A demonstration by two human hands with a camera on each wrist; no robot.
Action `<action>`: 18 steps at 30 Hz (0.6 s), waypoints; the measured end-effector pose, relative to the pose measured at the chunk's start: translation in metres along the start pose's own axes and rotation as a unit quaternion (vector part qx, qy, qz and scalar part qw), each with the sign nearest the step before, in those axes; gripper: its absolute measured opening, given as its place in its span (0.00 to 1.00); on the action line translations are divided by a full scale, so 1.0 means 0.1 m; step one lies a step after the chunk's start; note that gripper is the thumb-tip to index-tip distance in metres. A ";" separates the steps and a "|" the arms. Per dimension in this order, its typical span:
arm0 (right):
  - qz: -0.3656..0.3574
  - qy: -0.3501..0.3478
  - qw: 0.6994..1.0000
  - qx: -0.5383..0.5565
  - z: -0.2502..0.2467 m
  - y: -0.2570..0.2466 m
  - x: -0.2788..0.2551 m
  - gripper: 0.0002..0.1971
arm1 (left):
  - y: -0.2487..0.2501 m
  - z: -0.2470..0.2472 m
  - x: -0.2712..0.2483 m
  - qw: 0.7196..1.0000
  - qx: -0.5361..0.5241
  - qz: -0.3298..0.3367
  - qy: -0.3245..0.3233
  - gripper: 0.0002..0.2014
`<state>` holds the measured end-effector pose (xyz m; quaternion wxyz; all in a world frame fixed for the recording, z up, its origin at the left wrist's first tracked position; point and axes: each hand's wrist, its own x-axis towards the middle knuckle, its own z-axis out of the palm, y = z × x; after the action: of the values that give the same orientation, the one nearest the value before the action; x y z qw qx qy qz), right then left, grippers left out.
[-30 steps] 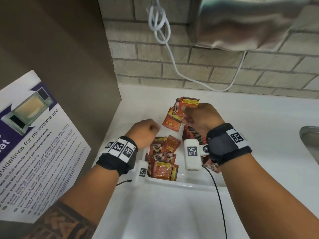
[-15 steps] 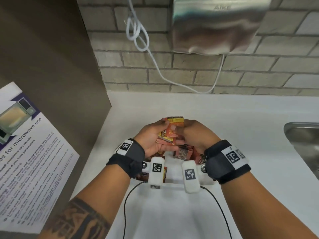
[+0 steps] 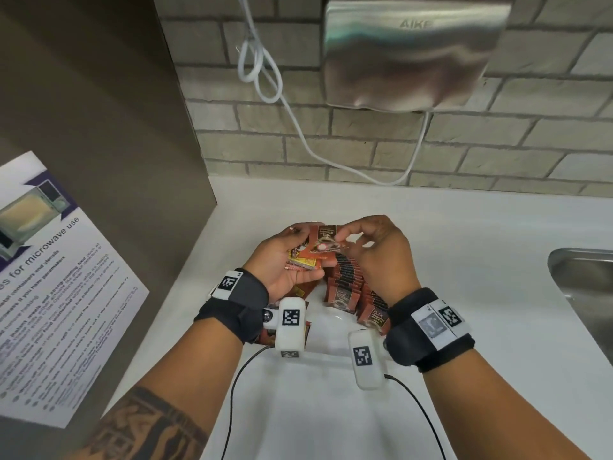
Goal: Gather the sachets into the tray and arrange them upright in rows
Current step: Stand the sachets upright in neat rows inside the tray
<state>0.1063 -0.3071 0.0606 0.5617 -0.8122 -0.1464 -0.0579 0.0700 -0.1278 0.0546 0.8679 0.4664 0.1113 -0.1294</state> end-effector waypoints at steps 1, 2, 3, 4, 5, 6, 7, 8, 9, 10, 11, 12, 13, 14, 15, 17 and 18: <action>-0.008 -0.005 1.000 -0.008 0.02 0.03 -0.02 0.14 | -0.01 0.02 0.00 1.000 0.009 0.008 0.002 0.16; -0.010 -0.010 1.000 -0.009 0.03 0.04 -0.04 0.16 | -0.02 0.03 -0.01 0.999 0.027 0.018 0.005 0.17; -0.006 -0.016 1.000 -0.007 0.03 0.05 -0.05 0.18 | -0.04 0.04 -0.02 0.998 0.048 0.029 0.010 0.16; 0.007 -0.029 1.000 -0.005 0.03 0.07 -0.06 0.19 | -0.07 0.05 -0.02 0.997 0.065 0.041 0.017 0.15; 0.026 -0.048 0.998 -0.003 0.03 0.09 -0.07 0.19 | -0.09 0.05 -0.02 0.995 0.077 0.054 0.028 0.14; 0.047 -0.067 0.997 -0.001 0.02 0.11 -0.07 0.19 | -0.11 0.04 -0.02 0.993 0.084 0.066 0.041 0.13; 0.064 -0.080 0.995 0.013 0.00 0.12 -0.06 0.19 | -0.13 0.04 -0.01 0.991 0.092 0.076 0.053 0.12; 0.092 -0.085 0.991 0.040 0.00 0.14 -0.04 0.19 | -0.15 0.04 -0.01 0.989 0.102 0.086 0.061 0.12; 0.122 -0.084 0.985 0.090 -0.01 0.12 -0.04 0.17 | -0.16 0.05 0.00 0.987 0.112 0.095 0.065 0.12; 0.148 -0.085 0.976 0.132 -0.01 0.12 -0.04 0.11 | -0.17 0.06 0.00 0.985 0.123 0.104 0.066 0.12; 0.160 -0.086 0.972 0.147 -0.01 0.12 -0.03 0.10 | -0.18 0.07 0.00 0.982 0.135 0.111 0.064 0.11; 0.156 -0.090 0.976 0.122 -0.02 0.12 -0.02 0.18 | -0.18 0.08 0.01 0.980 0.148 0.116 0.062 0.11; 0.148 -0.101 0.980 0.090 -0.02 0.12 -0.01 0.24 | -0.19 0.11 0.02 0.979 0.157 0.119 0.060 0.11; 0.136 -0.104 0.983 0.062 -0.03 0.11 0.00 0.24 | -0.19 0.12 0.03 0.979 0.157 0.118 0.062 0.10; 0.133 -0.100 0.985 0.045 -0.04 0.10 0.02 0.19 | -0.18 0.14 0.05 0.980 0.146 0.114 0.068 0.09; 0.157 -0.067 0.982 0.078 -0.05 0.09 0.06 0.08 | -0.16 0.14 0.09 0.984 0.112 0.109 0.087 0.09; 0.184 -0.053 0.973 0.132 -0.04 0.08 0.07 0.05 | -0.14 0.12 0.10 0.983 0.103 0.113 0.097 0.10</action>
<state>0.1161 -0.3126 0.0565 0.6562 -0.7460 -0.0297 0.1094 0.0758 -0.1466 0.0467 0.8094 0.5733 0.1274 0.0044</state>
